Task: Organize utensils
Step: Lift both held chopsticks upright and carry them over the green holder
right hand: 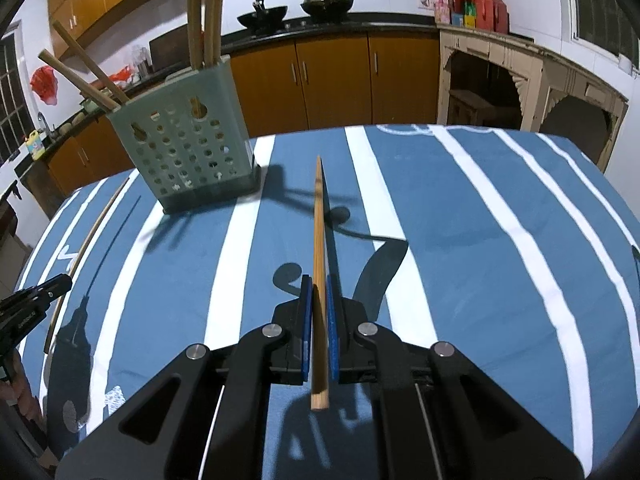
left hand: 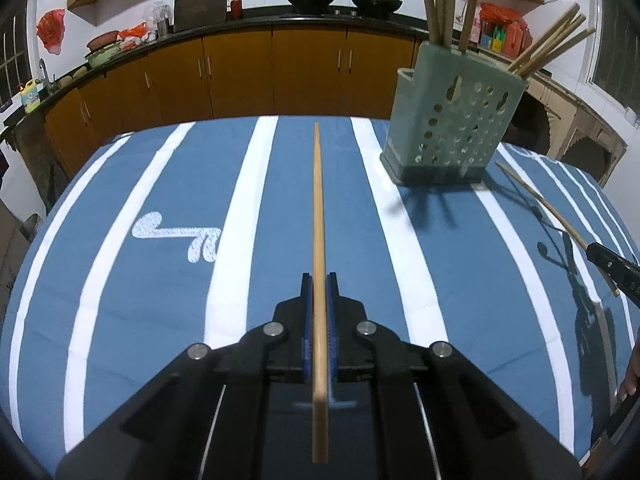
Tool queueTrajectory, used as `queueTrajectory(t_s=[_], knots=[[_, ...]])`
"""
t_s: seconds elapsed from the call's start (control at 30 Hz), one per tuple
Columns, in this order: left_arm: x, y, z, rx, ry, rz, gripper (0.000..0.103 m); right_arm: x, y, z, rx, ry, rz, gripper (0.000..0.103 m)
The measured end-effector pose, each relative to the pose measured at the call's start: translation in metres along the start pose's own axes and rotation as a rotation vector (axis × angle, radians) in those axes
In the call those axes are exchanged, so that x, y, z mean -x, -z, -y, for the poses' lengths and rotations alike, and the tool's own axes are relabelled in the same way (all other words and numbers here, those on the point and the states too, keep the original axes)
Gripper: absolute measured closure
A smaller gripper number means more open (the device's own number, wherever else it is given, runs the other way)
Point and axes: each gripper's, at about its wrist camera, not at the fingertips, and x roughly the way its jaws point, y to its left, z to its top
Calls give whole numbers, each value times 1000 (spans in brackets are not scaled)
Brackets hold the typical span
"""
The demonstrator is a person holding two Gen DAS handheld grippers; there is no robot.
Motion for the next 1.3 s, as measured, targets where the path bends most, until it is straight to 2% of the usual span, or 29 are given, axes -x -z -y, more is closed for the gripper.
queueTrajectory(t_s=[0.33, 0.53, 0.7, 0.9, 1.3], knots=[[27, -16, -4, -5, 10, 79, 95, 22, -16, 1, 1, -11, 71, 95], [28, -19, -3, -22, 12, 76, 95, 17, -16, 3, 2, -7, 57, 95], [23, -17, -6, 1, 19, 59, 95, 18, -14, 5, -17, -13, 63, 95], [35, -26, -14, 20, 18, 104, 95, 30, -26, 7, -25, -12, 119, 95], [51, -43, -26, 43, -1, 167, 95, 33, -29, 10, -32, -10, 133, 95]])
